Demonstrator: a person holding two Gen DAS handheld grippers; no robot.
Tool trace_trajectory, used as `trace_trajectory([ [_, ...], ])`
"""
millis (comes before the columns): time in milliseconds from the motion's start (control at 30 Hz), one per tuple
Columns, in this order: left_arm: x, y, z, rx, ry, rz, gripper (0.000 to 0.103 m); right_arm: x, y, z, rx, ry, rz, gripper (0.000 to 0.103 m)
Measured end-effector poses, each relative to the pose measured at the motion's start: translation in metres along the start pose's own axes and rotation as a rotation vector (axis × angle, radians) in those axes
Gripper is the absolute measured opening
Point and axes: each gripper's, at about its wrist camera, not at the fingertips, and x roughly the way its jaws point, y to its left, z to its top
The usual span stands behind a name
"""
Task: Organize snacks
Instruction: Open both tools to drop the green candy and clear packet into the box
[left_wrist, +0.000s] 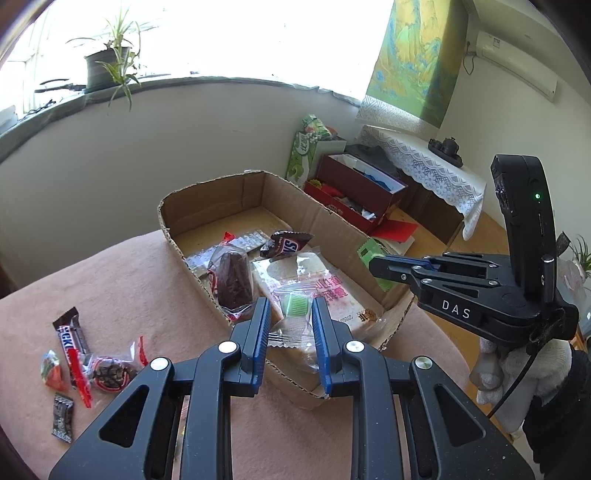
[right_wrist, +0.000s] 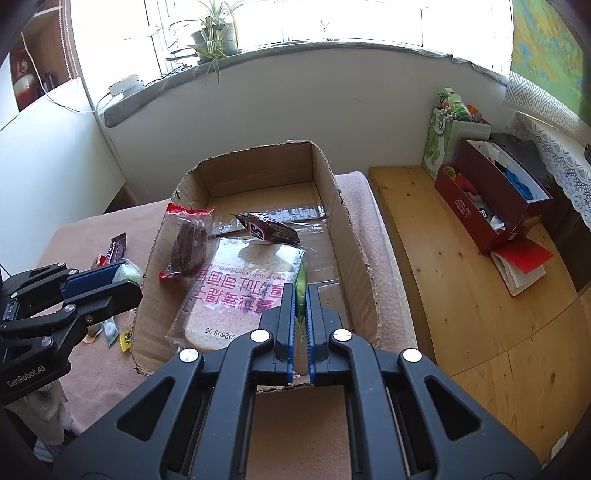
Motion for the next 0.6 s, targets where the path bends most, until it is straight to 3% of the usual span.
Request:
trace_trajectory([
  [267, -0.0007, -0.0060, 0.0020, 0.019, -0.003, 0.009, 0.024, 0.0017, -0.0001, 0.0011, -0.001, 0.001, -0.004, 0.005],
  [300, -0.0007, -0.0059, 0.0023, 0.018, -0.003, 0.011, 0.028, 0.0015, -0.0001, 0.0010, 0.000, -0.001, -0.005, 0.009],
  [367, -0.0006, -0.0058, 0.0026, 0.016, -0.004, 0.012, 0.036, 0.0011, -0.0001, 0.0012, 0.002, -0.007, -0.012, 0.029],
  [400, -0.0007, -0.0059, 0.0026, 0.017, -0.005, 0.012, 0.037, 0.0002, 0.0000, 0.0011, 0.002, -0.013, -0.016, 0.045],
  [433, -0.0008, -0.0061, 0.0026, 0.018, -0.005, 0.014, 0.037, -0.0016, 0.0005, 0.0008, 0.001, -0.021, -0.022, 0.051],
  [533, -0.0014, -0.0067, 0.0022, 0.022, -0.005, 0.019, 0.039, -0.0039, 0.0007, 0.0010, 0.000, -0.028, -0.032, 0.054],
  [600, -0.0028, -0.0066, 0.0019, 0.022, -0.008, 0.020, 0.043, -0.0054, 0.0004, 0.0008, 0.002, -0.033, -0.041, 0.062],
])
